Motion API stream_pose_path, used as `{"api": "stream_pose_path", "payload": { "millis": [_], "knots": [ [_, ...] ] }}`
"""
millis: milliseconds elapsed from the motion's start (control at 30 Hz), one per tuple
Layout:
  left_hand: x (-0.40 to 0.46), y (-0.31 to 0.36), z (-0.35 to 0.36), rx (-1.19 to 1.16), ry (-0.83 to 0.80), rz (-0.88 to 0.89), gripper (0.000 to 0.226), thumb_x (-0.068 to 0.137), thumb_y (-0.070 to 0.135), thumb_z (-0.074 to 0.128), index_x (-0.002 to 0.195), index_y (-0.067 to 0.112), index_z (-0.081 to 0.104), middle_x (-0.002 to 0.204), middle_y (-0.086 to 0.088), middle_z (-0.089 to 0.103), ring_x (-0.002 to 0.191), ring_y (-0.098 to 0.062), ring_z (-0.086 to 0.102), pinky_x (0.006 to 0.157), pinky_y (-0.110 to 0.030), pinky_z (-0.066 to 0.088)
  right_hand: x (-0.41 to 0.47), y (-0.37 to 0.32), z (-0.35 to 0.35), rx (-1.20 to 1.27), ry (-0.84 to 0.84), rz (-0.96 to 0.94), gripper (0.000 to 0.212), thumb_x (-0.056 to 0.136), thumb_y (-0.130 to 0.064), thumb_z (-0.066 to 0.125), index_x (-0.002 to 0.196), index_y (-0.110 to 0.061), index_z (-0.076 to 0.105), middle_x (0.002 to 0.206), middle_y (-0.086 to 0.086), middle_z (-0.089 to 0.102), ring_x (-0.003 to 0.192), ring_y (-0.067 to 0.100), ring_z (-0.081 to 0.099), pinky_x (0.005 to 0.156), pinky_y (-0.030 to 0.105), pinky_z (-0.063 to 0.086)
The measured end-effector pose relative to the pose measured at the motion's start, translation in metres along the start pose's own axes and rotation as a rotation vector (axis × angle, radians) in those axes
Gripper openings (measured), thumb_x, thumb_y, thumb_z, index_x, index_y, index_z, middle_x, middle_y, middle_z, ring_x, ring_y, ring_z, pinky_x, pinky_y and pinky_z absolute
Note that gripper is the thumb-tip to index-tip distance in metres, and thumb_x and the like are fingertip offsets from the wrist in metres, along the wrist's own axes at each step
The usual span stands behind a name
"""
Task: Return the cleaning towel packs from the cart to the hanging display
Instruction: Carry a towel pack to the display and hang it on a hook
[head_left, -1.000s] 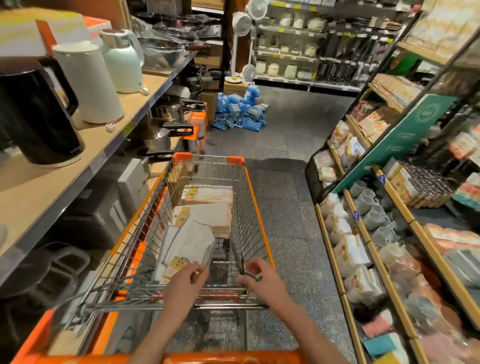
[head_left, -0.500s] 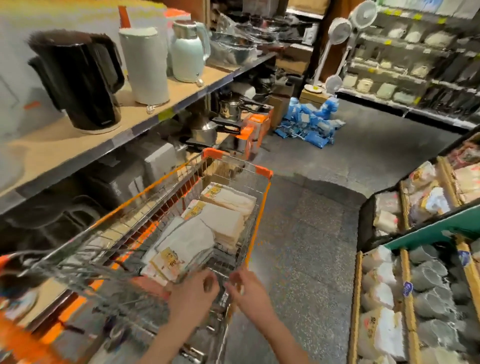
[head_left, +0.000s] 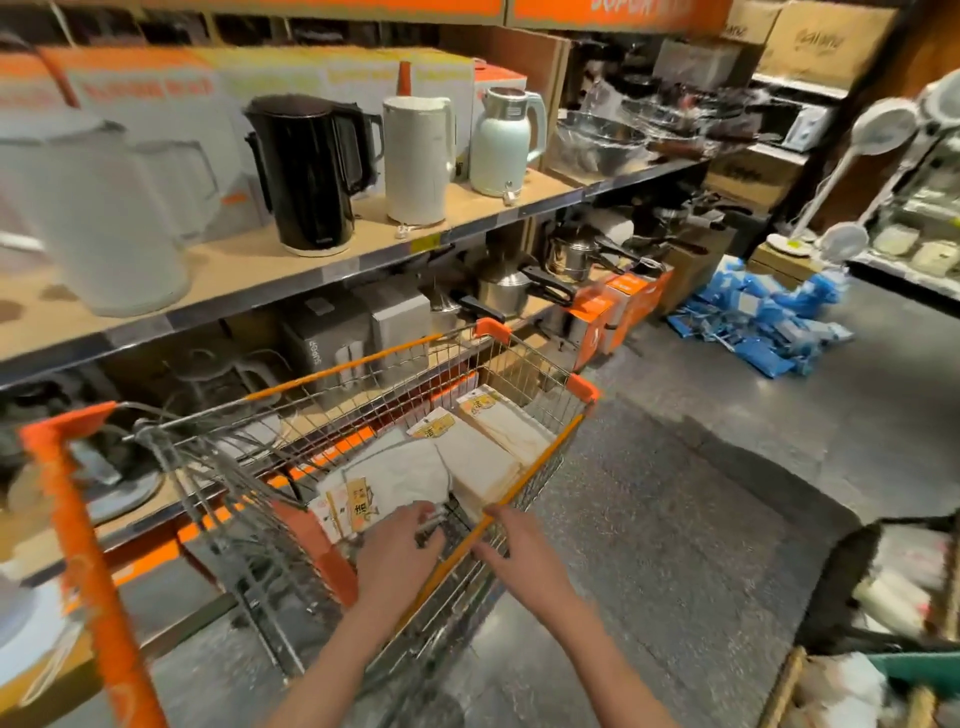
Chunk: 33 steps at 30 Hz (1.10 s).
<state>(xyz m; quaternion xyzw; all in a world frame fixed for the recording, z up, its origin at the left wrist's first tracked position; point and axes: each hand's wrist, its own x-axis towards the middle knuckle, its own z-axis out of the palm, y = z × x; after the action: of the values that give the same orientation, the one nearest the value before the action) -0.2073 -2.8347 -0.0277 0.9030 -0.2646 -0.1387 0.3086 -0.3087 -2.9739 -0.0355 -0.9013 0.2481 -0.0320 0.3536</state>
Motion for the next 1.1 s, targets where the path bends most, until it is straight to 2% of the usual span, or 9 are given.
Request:
{"api": "stream_pose_path", "payload": {
  "millis": [200, 467, 633, 867, 1100],
  "knots": [
    [0.036, 0.020, 0.025, -0.084, 0.052, -0.081, 0.040, 0.092, 0.032, 0.055, 0.131, 0.025, 0.050, 0.130, 0.005, 0.056, 0.115, -0.013, 0.054, 0.090, -0.028, 0.045, 0.052, 0.020, -0.032, -0.028, -0.005, -0.063, 0.055, 0.089, -0.051, 0.051, 0.137, -0.025, 0.040, 0.138, -0.004, 0.046, 0.128, 0.014, 0.041, 0.104, 0.036, 0.037],
    [0.155, 0.039, 0.070, -0.251, 0.081, -0.189, 0.042, 0.093, 0.029, 0.056, 0.133, 0.020, 0.047, 0.129, 0.002, 0.055, 0.118, -0.017, 0.052, 0.095, -0.035, 0.044, 0.172, 0.072, -0.060, -0.031, -0.040, -0.056, 0.055, 0.088, -0.055, 0.052, 0.134, -0.028, 0.042, 0.137, -0.009, 0.048, 0.125, 0.010, 0.043, 0.097, 0.026, 0.035],
    [0.220, 0.057, 0.080, -0.283, 0.072, -0.259, 0.045, 0.092, 0.031, 0.056, 0.135, 0.022, 0.045, 0.130, 0.004, 0.054, 0.119, -0.018, 0.051, 0.095, -0.038, 0.044, 0.244, 0.089, -0.081, -0.025, -0.130, -0.004, 0.056, 0.090, -0.048, 0.054, 0.138, -0.022, 0.040, 0.141, -0.004, 0.045, 0.129, 0.013, 0.040, 0.104, 0.033, 0.035],
    [0.283, 0.056, 0.090, -0.312, 0.126, -0.353, 0.048, 0.091, 0.029, 0.059, 0.136, 0.023, 0.044, 0.131, 0.006, 0.054, 0.121, -0.017, 0.050, 0.095, -0.037, 0.044, 0.318, 0.114, -0.080, 0.028, -0.229, 0.025, 0.059, 0.089, -0.046, 0.057, 0.138, -0.020, 0.039, 0.141, -0.005, 0.044, 0.130, 0.012, 0.040, 0.105, 0.031, 0.034],
    [0.340, 0.048, 0.139, -0.334, 0.125, -0.453, 0.051, 0.091, 0.031, 0.061, 0.137, 0.026, 0.041, 0.133, 0.006, 0.052, 0.124, -0.016, 0.048, 0.095, -0.032, 0.042, 0.401, 0.163, -0.062, 0.039, -0.332, 0.026, 0.059, 0.087, -0.044, 0.061, 0.137, -0.021, 0.040, 0.140, -0.005, 0.046, 0.128, 0.013, 0.043, 0.104, 0.033, 0.037]
  ]
}}
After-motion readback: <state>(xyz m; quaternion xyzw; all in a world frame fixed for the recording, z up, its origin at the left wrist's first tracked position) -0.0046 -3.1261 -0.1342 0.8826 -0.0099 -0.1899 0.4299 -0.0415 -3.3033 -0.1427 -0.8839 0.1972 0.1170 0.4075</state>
